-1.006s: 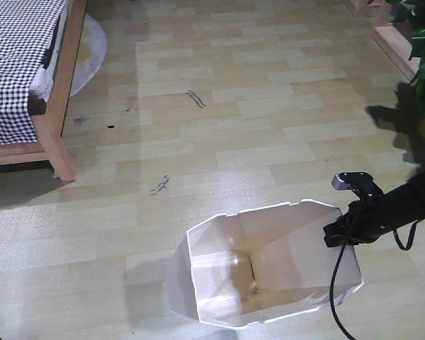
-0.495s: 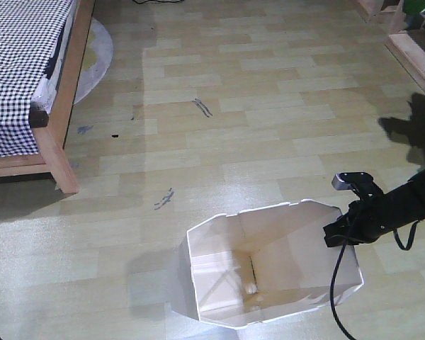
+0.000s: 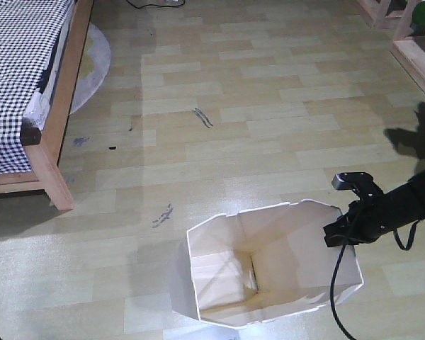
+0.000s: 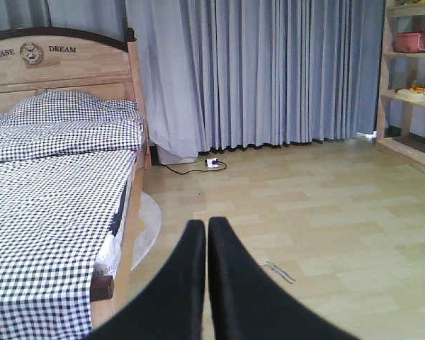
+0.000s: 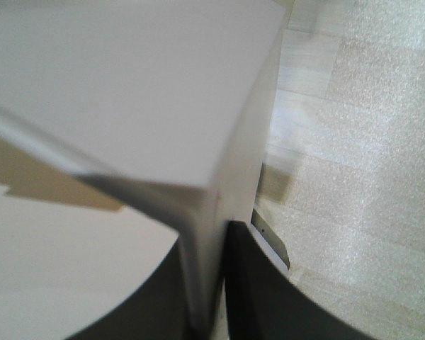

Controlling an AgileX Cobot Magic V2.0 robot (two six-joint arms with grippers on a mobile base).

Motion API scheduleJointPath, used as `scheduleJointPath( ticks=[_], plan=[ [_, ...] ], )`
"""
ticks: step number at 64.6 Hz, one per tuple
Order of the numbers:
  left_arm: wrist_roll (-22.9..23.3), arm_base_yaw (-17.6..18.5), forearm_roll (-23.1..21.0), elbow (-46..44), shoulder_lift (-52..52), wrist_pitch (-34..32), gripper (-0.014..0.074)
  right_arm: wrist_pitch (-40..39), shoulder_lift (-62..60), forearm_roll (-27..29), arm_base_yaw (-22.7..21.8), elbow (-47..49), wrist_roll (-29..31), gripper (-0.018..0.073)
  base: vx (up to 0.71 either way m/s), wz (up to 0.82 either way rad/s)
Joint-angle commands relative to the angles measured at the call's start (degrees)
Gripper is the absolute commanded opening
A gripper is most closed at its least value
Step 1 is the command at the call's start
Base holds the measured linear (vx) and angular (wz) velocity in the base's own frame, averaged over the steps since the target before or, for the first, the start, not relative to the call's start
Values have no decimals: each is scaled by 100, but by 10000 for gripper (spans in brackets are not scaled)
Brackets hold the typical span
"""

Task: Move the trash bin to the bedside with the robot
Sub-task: 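Carry the bin with the right gripper as the base drives toward the bed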

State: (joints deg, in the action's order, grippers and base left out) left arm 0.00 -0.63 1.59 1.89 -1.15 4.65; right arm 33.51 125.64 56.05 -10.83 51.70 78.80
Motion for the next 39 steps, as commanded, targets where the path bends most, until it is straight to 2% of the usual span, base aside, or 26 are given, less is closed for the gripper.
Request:
scheduleJointPath(
  ticks=[1, 39],
  plan=[
    [79, 36, -54, 68, -44, -426, -6, 1028, -402, 448, -4, 73, 5, -5, 18, 1],
    [79, 36, -54, 68, -44, -426, -6, 1028, -402, 448, -4, 73, 5, -5, 17, 7]
  ],
)
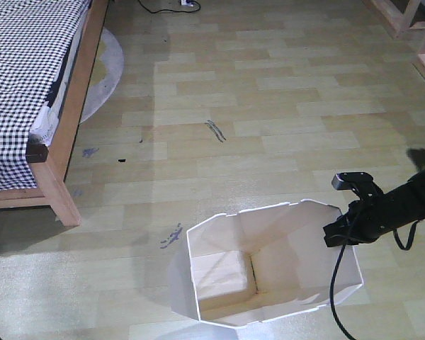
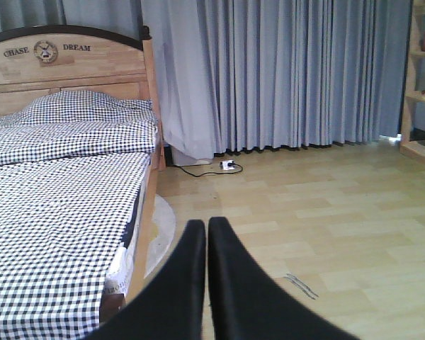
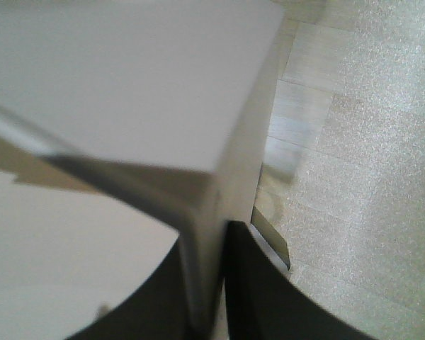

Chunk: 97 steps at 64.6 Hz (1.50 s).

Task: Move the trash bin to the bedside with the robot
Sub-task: 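Carry the bin with the right gripper as the base drives toward the bed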

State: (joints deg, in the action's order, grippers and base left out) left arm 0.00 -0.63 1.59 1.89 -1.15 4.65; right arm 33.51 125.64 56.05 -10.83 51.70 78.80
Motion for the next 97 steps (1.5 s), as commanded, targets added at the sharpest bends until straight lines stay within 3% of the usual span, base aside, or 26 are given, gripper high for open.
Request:
scheduleJointPath(
  ticks=[1, 97],
  plan=[
    [79, 36, -54, 68, -44, -426, -6, 1028, -402, 448, -4, 73, 5, -5, 18, 8],
    [79, 36, -54, 68, -44, -426, -6, 1028, -402, 448, -4, 73, 5, -5, 20, 0]
  ],
)
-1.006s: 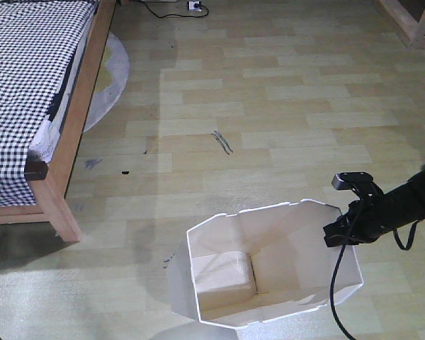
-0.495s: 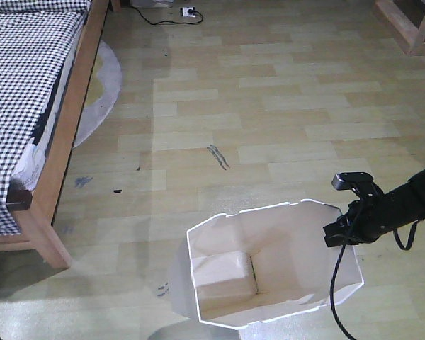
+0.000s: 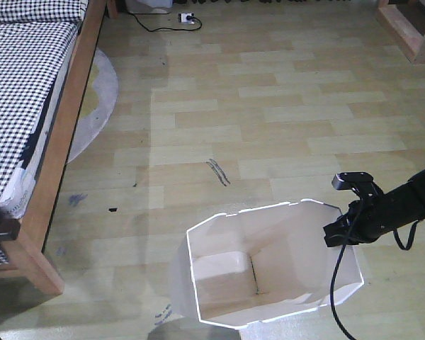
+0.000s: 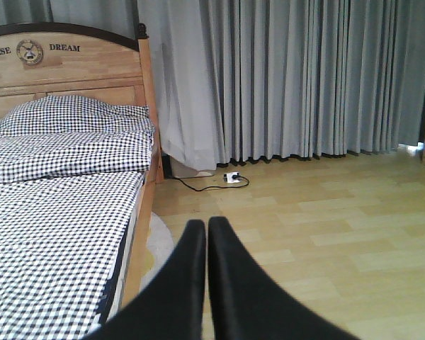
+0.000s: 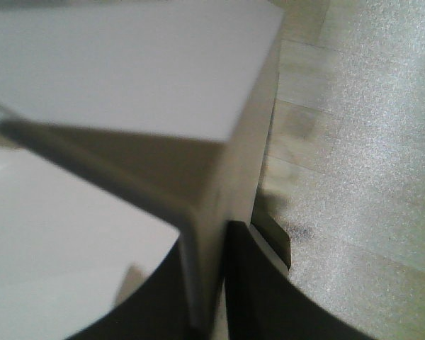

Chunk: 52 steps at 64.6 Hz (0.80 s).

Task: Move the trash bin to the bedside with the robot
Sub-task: 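Carry the bin with the right gripper as the base drives toward the bed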

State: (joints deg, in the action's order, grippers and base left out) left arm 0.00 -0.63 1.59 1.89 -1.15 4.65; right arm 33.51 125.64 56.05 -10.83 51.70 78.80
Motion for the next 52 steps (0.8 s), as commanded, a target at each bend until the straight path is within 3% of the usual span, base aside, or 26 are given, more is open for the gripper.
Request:
scheduleJointPath(
  ticks=[1, 52],
  plan=[
    [79, 36, -54, 68, -44, -426, -6, 1028, -402, 448, -4, 73, 5, -5, 20, 0],
    [79, 36, -54, 68, -44, -426, -6, 1028, -402, 448, -4, 73, 5, -5, 20, 4]
  ],
)
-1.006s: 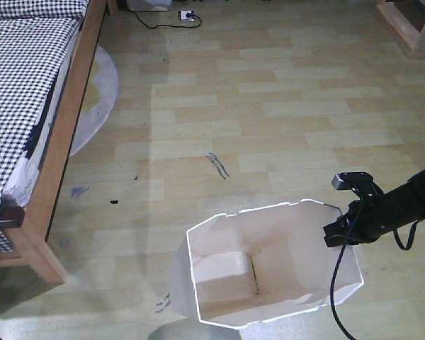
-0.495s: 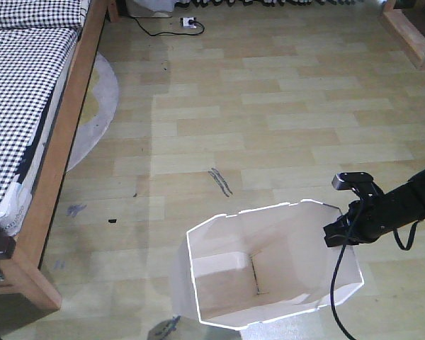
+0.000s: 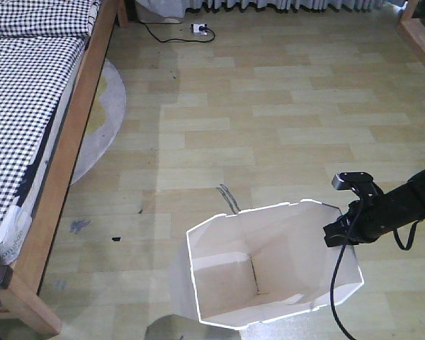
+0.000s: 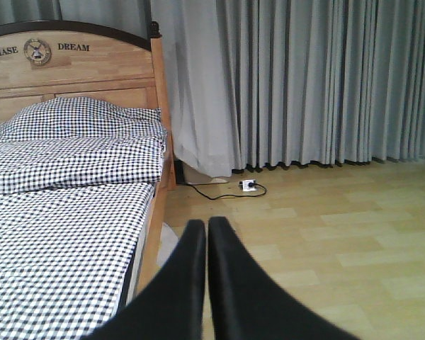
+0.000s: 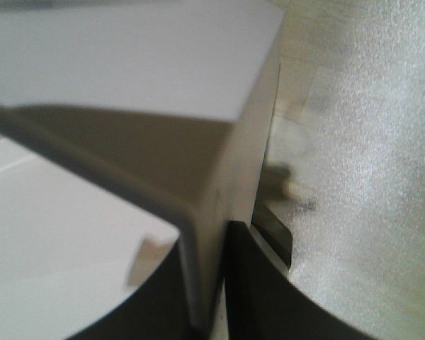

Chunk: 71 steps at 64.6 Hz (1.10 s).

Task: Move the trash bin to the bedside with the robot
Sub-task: 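Carry the bin with the right gripper as the base drives toward the bed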

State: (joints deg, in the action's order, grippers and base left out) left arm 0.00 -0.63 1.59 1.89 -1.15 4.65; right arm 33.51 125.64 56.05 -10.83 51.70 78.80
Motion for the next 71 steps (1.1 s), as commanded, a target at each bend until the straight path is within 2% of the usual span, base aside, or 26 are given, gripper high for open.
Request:
scheduleJointPath(
  ticks=[1, 71],
  plan=[
    [79, 36, -54, 68, -44, -426, -6, 1028, -402, 448, -4, 73, 5, -5, 21, 7],
    [79, 36, -54, 68, -44, -426, -6, 1028, -402, 448, -4, 73, 5, -5, 18, 1]
  ],
)
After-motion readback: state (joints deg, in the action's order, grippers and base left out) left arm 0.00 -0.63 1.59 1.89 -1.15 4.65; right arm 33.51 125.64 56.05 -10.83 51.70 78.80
